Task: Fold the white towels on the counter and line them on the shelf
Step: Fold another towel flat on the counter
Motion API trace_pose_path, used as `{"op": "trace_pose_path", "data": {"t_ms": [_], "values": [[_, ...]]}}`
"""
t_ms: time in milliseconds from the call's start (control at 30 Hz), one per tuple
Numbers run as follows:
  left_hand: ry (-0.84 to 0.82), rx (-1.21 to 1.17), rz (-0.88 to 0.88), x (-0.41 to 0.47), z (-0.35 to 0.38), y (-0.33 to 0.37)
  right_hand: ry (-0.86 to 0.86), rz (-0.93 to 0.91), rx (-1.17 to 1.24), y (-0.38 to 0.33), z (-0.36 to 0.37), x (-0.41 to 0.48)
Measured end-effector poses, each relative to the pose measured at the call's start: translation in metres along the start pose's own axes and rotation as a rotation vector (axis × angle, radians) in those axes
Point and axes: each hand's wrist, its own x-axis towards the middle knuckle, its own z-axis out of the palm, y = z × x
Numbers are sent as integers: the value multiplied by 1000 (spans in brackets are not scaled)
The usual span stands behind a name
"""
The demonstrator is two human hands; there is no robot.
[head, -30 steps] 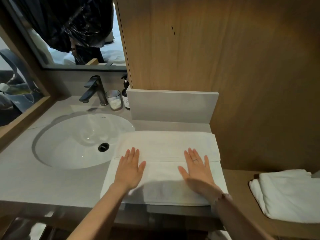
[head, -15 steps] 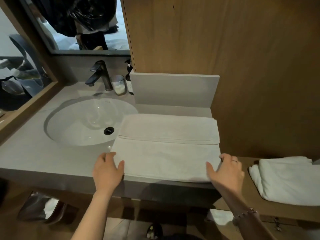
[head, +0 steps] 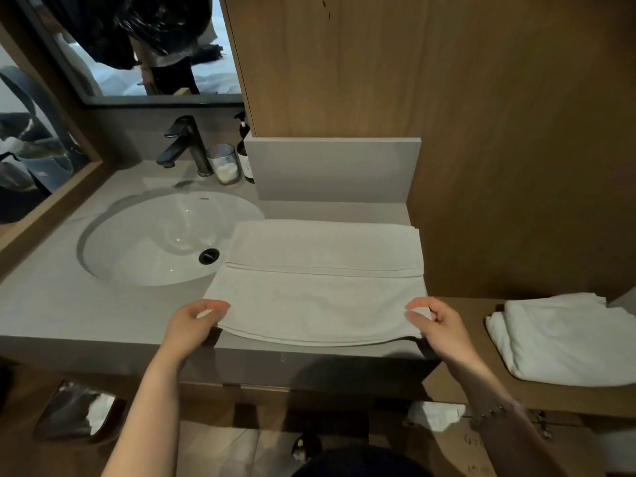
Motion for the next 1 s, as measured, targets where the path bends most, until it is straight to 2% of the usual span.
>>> {"op": "trace_pose_path", "data": {"t_ms": [200,267,367,500,700,800,1000], "values": [[-114,-237,59,4,-24,21,-93,52,529,-22,-12,6],[-168,-304,79,10,-29,27,-92,53,608,-30,-12,11],[-89,-247,119,22,-27,33,12,13,419,-45,-7,21],[3,-206,189,40,-25,46,256,-87,99,-53,-5,47],[99,-98,257,78,-21,57,368,-258,-195,-59,-5,84],[117,18,274,99,-15,61,386,-253,-341,-62,-5,107],[77,54,194,132,11,66,212,-106,-412,-52,-2,138]]}}
